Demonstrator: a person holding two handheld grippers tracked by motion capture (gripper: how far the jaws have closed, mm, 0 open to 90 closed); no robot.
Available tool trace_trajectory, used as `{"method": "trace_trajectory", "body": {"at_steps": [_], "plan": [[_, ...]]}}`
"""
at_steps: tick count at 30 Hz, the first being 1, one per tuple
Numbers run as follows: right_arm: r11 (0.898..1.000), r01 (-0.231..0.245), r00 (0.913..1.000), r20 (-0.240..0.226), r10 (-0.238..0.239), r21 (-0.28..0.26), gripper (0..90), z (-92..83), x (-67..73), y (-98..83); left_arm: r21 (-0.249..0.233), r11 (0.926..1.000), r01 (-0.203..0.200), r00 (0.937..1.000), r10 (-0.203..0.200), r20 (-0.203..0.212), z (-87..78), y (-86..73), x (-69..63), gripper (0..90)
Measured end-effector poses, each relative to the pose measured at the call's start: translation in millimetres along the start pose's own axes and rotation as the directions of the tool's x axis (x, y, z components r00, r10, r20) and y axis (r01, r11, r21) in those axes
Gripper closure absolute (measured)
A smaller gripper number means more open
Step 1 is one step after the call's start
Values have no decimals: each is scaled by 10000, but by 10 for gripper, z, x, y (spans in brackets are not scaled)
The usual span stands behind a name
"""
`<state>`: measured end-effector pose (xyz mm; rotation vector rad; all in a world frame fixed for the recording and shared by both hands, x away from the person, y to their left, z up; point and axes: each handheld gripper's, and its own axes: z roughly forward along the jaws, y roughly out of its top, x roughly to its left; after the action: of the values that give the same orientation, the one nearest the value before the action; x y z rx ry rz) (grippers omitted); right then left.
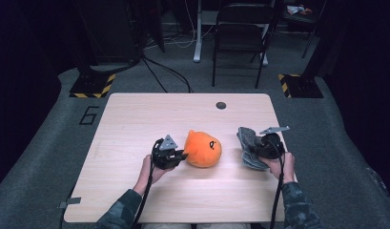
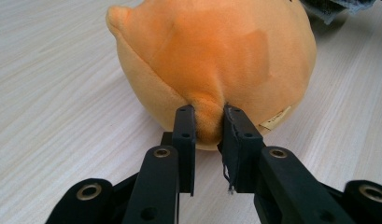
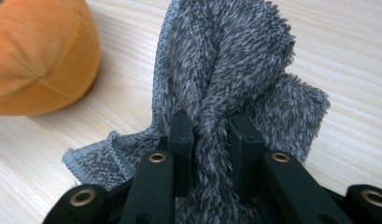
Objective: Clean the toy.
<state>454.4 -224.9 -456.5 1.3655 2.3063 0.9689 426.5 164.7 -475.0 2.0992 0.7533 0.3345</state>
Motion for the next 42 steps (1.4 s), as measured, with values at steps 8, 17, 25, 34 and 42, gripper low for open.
{"method": "trace_trajectory", "body": {"at_steps": [8,17,25,34,42], "plan": [[9988,203,9996,-178,-211,-449,735,-101,137,101,40,10000,-46,10000,46,64,-5,2,3,759],[9959,526,9977,-392,-555,-734,735,-167,311,210,31,10000,-66,10000,66,46,-9,5,-1,759],[9927,831,9930,-771,-899,-878,734,-188,490,307,-80,9999,-110,9999,110,-5,-8,15,-12,759],[9892,1154,9862,-1083,-1249,-899,735,-100,650,400,-155,9998,-91,10000,91,-7,-5,22,-6,762],[9886,1278,9807,-1386,-1379,-792,735,-9,756,484,-151,9999,-85,10000,85,21,-5,28,-14,761]]}}
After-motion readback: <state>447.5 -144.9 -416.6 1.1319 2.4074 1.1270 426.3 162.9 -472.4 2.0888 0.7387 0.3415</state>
